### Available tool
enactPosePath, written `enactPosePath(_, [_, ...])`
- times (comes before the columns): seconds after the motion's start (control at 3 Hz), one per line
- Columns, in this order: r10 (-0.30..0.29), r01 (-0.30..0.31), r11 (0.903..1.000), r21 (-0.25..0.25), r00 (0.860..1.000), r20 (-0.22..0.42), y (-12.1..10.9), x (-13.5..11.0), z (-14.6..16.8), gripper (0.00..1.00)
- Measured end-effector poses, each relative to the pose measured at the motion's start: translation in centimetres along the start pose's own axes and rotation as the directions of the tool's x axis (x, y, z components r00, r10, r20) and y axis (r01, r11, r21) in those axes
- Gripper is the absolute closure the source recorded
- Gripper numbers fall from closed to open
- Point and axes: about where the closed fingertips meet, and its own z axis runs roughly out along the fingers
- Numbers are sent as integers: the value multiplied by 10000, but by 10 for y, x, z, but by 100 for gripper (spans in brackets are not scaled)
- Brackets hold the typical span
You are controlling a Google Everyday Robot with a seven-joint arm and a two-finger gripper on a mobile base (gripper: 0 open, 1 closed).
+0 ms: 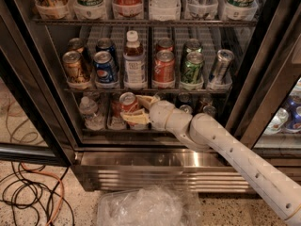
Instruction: Pick coke can from bottom shelf of fridge
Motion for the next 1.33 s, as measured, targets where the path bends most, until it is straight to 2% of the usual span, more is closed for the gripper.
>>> enactPosePath(0.33, [1305, -1298, 9913, -207, 9907, 378, 0, -4, -8, 100])
enactPosePath(0.67, [1426, -1418, 9896, -238, 9892, 337, 5, -7, -10, 100])
enactPosePath(1.0, [1899, -1906, 9812, 284, 9814, 283, 15, -29, -35, 100])
enactPosePath(1.33, [2735, -2704, 9585, 907, 9616, -234, 42, -40, -74, 100])
